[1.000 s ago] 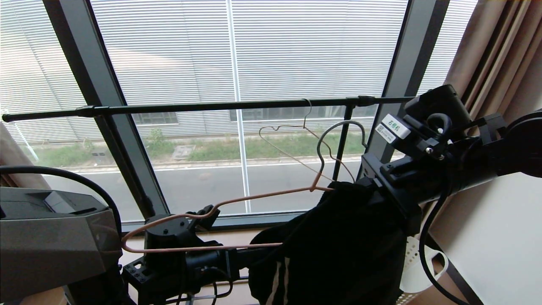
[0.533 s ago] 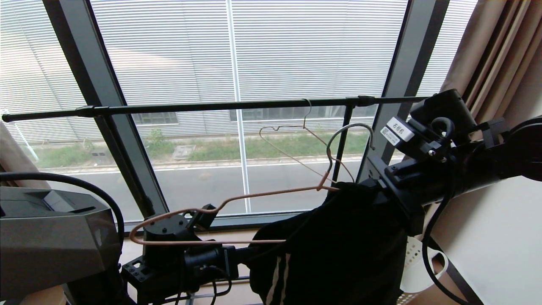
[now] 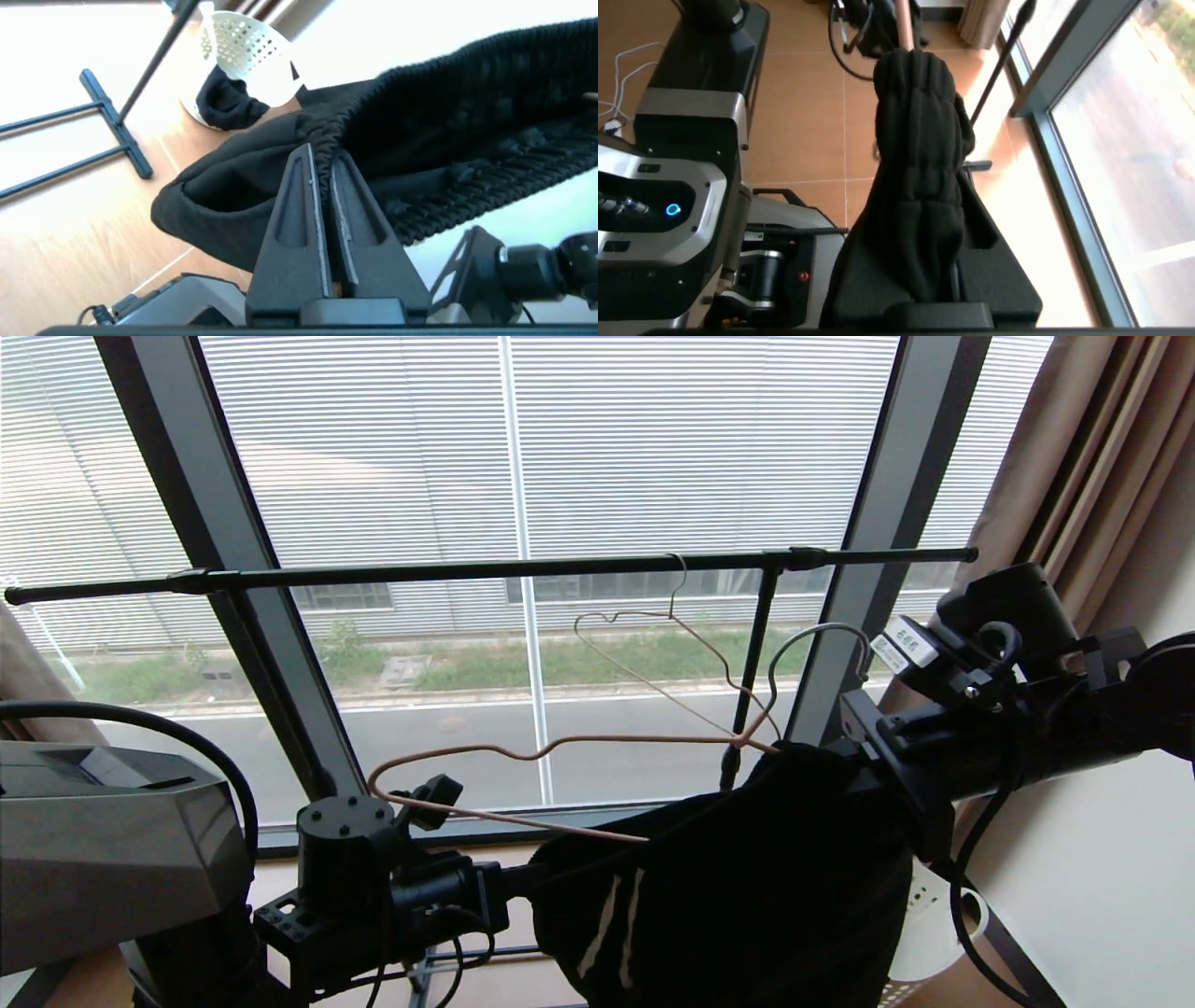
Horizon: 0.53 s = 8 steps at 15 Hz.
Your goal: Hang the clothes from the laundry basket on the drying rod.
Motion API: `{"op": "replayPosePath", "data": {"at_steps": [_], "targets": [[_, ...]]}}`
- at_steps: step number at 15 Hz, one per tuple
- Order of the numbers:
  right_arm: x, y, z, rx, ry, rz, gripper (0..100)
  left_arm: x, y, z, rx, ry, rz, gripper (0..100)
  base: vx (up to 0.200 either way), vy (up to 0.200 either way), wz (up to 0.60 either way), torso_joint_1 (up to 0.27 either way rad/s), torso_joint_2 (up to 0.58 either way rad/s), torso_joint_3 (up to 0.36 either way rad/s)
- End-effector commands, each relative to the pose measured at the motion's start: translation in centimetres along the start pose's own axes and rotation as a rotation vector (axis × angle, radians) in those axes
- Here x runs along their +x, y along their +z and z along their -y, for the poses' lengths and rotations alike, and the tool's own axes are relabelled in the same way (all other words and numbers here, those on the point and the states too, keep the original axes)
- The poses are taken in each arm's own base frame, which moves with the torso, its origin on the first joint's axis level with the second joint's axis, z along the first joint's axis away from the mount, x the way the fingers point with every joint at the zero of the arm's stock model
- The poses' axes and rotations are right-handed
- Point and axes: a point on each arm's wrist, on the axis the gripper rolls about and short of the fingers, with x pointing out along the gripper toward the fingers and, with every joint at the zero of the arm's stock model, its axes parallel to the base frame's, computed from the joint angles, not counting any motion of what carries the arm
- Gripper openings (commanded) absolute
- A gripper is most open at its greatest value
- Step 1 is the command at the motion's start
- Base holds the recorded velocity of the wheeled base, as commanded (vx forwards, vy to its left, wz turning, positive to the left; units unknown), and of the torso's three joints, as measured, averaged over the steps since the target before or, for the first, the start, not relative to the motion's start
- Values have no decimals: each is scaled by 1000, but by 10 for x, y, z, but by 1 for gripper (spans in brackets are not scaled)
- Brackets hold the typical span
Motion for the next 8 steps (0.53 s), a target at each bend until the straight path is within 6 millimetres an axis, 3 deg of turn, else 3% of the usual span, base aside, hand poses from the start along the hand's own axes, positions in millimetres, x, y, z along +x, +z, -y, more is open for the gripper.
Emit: {"op": "replayPosePath", "data": {"at_steps": [1, 8], "targets": [[-3, -4, 2, 15, -10, -4, 0, -2, 3, -3, -1, 9, 14, 0, 0, 0, 0, 0, 0, 0], [-5, -32, 7, 66, -53, -31, 0, -18, 20, -10, 75, 42, 91, 0, 0, 0, 0, 0, 0, 0]]}}
